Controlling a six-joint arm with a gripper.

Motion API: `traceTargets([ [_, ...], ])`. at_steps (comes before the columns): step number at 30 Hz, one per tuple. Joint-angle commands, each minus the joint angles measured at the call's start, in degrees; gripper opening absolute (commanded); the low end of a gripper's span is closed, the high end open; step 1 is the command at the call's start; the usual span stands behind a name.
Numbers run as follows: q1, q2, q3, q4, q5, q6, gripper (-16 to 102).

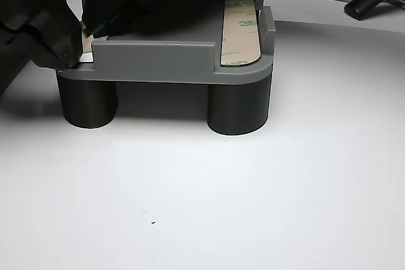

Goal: Peel off protective film from adhesive tape.

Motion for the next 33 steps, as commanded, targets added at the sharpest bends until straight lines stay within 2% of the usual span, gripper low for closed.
traceTargets([
  [1, -0.6, 1.2, -1.1, 0.9, -0.7, 0.3, -11],
  [18, -0.5, 1.3, -2.6, 2.9, -0.5, -0.4, -11],
  [22, -0.5, 0.4, -7.7, 8.3, 0.3, -1.0, -11],
  [27, -1.1, 1.4, -15.7, 19.6, 2.2, 0.1, -11],
  [28, -1.1, 2.5, -16.7, 22.1, 3.1, 1.8, -6],
  [29, -1.1, 4.0, -17.2, 24.5, 4.0, 3.8, 4],
  [30, -1.1, 6.0, -17.4, 26.5, 4.7, 5.6, 20],
  [31, -1.1, 8.3, -17.1, 27.6, 5.3, 7.4, 40],
  [32, -1.3, 11.1, -16.1, 28.0, 5.9, 9.2, 51],
  [33, -1.6, 14.2, -14.8, 28.2, 6.2, 10.8, 56],
])
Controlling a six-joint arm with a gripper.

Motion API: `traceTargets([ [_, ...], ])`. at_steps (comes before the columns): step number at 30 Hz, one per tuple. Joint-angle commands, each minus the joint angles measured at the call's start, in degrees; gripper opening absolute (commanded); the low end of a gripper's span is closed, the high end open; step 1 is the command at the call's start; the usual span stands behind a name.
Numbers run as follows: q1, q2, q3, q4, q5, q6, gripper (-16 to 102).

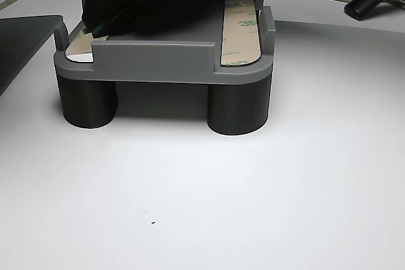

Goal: Peel off protective film from adhesive tape.

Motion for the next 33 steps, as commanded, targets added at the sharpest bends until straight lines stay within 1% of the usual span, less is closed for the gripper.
traceTargets([
  [1, -2.1, 10.4, 1.6, 1.6, -0.2, 4.0, 68],
  [2, -3.6, 12.7, 2.4, 1.8, -1.3, 5.6, 84],
  [3, -4.0, 15.1, 3.3, 1.9, -1.1, 8.0, 88],
  [4, -4.0, 17.6, 4.3, 1.9, 0.6, 10.5, 95],
  [5, -4.0, 20.2, 5.6, 1.2, 2.3, 14.2, 100],
  [6, -4.2, 23.2, 6.2, 1.1, 2.1, 17.0, 100],
  [8, -7.6, 28.4, 6.3, 0.6, -1.3, 18.2, 100],
  [11, -14.0, 35.9, 7.9, -2.1, -11.3, 28.4, 100],
  [13, -17.6, 40.5, 10.5, -7.6, -17.8, 35.1, 100],
  [17, -25.3, 38.7, 10.3, -7.8, -28.8, 51.0, 100],
  [20, -33.2, 40.5, 12.9, -6.9, -36.1, 54.6, 100],
  [21, -35.2, 40.5, 13.8, -7.1, -37.8, 54.1, 100],
  [23, -38.4, 40.5, 16.3, -9.4, -40.4, 54.3, 100],
  [25, -42.3, 40.5, 18.8, -9.2, -43.0, 54.1, 100],
  [26, -44.6, 40.5, 20.7, -10.7, -45.5, 53.8, 100],
  [27, -45.3, 40.5, 20.7, -10.9, -46.2, 53.6, 100],
  [29, -45.1, 40.3, 21.8, -10.4, -46.3, 53.0, 100],
  [30, -45.3, 40.4, 23.6, -11.8, -47.5, 52.7, 99],
  [32, -45.3, 40.5, 23.3, -10.7, -46.6, 53.1, 100],
  [33, -45.3, 40.5, 23.4, -10.6, -44.0, 54.7, 100],
])
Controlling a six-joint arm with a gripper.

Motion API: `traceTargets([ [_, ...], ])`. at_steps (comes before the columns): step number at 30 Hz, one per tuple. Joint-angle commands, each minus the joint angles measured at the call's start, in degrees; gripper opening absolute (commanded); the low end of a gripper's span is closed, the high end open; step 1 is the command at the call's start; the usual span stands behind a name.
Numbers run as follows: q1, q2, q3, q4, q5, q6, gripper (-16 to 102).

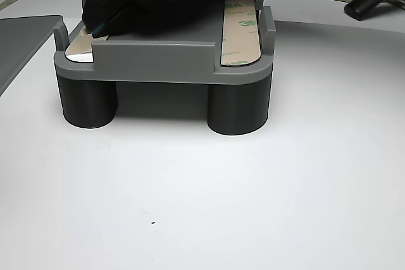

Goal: Peel off protective film from adhesive tape.

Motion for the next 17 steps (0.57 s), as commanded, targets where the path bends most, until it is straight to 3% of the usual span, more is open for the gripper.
traceTargets([
  [1, -1.0, 1.2, -1.5, -0.4, 5.0, 2.8, 100],
  [17, -1.0, 1.2, -1.5, -0.4, 5.5, 3.3, 100],
])
